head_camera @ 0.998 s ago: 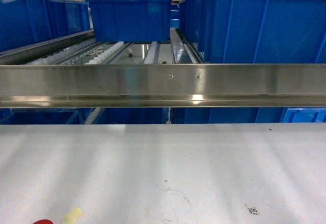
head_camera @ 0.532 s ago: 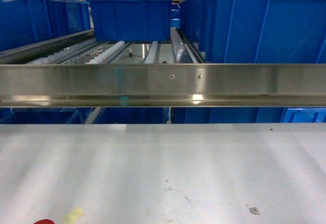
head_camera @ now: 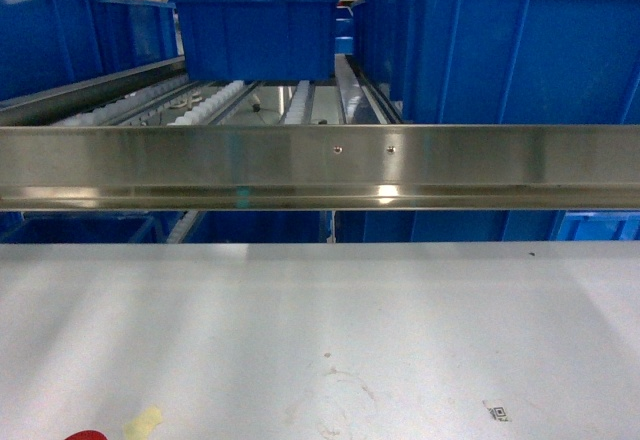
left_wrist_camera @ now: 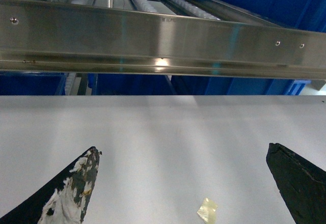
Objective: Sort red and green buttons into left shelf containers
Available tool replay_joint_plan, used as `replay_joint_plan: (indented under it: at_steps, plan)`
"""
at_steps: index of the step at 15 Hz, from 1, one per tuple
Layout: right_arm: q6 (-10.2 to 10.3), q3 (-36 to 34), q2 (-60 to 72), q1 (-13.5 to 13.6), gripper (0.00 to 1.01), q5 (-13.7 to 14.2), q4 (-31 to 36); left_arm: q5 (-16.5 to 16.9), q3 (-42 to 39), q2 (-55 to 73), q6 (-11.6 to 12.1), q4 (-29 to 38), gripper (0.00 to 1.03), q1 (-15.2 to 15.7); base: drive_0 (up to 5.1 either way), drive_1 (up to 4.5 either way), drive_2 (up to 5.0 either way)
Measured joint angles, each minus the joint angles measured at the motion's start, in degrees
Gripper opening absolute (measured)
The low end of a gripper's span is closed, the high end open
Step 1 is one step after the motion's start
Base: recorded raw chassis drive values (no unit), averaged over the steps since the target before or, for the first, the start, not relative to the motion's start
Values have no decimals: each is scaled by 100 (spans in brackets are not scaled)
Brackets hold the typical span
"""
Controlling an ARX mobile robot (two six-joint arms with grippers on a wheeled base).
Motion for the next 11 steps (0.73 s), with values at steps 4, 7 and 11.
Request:
replay_joint_plan:
  at_steps: [4,7,11]
  plan:
    - [17,98,356,-50,98,63,22,0,0,0,0,0,98,0,0,0,0]
    - [31,219,1051,-385,98,101,-31,0,0,0,0,0,98,0,0,0,0]
    - [98,289,1222,-566,98,55,-17,-2,0,0,0,0,98,0,0,0,0]
